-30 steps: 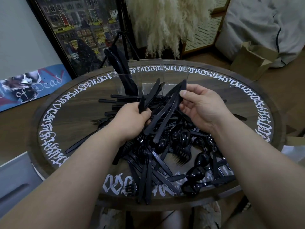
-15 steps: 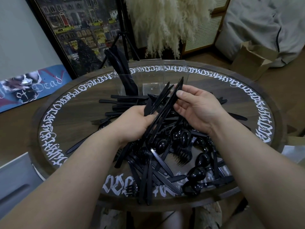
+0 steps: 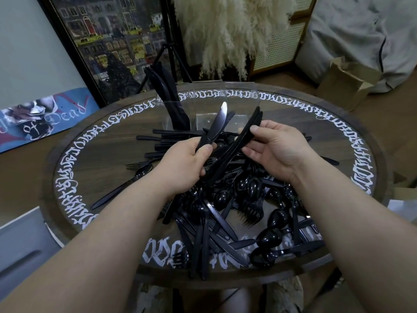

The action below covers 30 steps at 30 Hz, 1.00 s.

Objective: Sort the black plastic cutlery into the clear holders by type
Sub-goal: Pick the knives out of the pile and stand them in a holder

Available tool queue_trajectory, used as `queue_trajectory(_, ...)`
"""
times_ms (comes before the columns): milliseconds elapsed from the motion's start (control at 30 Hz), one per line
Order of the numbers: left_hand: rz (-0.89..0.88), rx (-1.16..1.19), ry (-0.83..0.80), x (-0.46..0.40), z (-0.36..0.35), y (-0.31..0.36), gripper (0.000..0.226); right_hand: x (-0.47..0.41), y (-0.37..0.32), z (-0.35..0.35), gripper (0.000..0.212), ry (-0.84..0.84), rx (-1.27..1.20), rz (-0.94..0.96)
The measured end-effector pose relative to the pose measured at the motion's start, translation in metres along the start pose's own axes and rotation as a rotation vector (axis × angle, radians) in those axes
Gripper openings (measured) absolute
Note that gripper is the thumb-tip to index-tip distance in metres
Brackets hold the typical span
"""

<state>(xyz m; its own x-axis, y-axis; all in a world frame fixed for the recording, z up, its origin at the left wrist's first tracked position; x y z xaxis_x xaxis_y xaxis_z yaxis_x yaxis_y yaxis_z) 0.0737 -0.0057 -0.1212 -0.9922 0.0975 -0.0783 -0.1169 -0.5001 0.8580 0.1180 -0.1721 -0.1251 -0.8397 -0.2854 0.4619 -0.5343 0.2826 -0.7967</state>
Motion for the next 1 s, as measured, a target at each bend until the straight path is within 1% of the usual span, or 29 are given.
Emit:
queue_trajectory(100, 0.011, 0.110, 0.004, 0.001, -0.003, 0.000, 0.020, 0.001, 0.001, -0.003, 0.013, 0.015, -0.027, 0.004)
queue_trajectory(167, 0.023, 0.156, 0.022, 0.002, -0.002, 0.000, 0.023, 0.001, 0.002, -0.005, 0.013, 0.022, -0.050, 0.006)
queue_trajectory(267, 0.049, 0.212, 0.026, 0.002, -0.001, -0.002, 0.021, 0.001, 0.000, -0.008, 0.016, 0.064, -0.090, 0.025)
queue_trajectory(333, 0.062, 0.218, 0.008, 0.003, -0.003, -0.003, 0.021, 0.000, -0.001, -0.009, 0.020, 0.077, -0.136, 0.033)
queue_trajectory(400, 0.059, 0.184, -0.004, 0.003, -0.004, -0.003, 0.024, -0.001, -0.002, -0.010, 0.021, 0.091, -0.132, 0.038)
queue_trajectory(500, 0.023, 0.121, 0.005, 0.001, -0.004, -0.001, 0.029, 0.000, 0.000, -0.015, 0.018, 0.096, -0.066, 0.029)
queue_trajectory(567, -0.024, 0.057, 0.005, 0.000, -0.003, 0.002, 0.032, 0.001, 0.002, -0.021, 0.018, 0.111, 0.035, 0.036)
queue_trajectory(667, -0.110, -0.039, -0.045, -0.001, -0.009, 0.010, 0.026, 0.003, 0.002, -0.025, 0.025, 0.221, 0.277, 0.136)
queue_trajectory(700, -0.131, -0.070, -0.062, -0.001, -0.011, 0.011, 0.030, 0.002, 0.002, -0.025, 0.026, 0.257, 0.312, 0.168)
queue_trajectory(767, -0.159, -0.094, -0.088, -0.001, -0.012, 0.014, 0.034, 0.001, 0.002, -0.023, 0.024, 0.295, 0.302, 0.195)
queue_trajectory(833, -0.162, -0.063, -0.095, 0.001, -0.013, 0.015, 0.031, 0.001, 0.000, -0.021, 0.022, 0.288, 0.249, 0.198)
queue_trajectory(1000, -0.028, 0.144, -0.049, 0.003, -0.011, 0.007, 0.027, 0.000, 0.000, -0.019, 0.022, 0.244, 0.162, 0.195)
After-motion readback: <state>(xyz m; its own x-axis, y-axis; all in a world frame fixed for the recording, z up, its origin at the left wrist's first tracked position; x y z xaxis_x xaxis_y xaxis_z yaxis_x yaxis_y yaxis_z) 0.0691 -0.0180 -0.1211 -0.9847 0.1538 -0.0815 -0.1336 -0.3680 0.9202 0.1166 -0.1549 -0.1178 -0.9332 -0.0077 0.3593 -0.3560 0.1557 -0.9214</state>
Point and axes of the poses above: each hand's wrist, its own x-axis away from the middle knuckle, its own z-axis out of the back of the hand, y = z × x, the point moved 7 cm from there along -x, towards the middle knuckle, and after that the axes turned 12 degrees about -z, right-handed, at the moved point
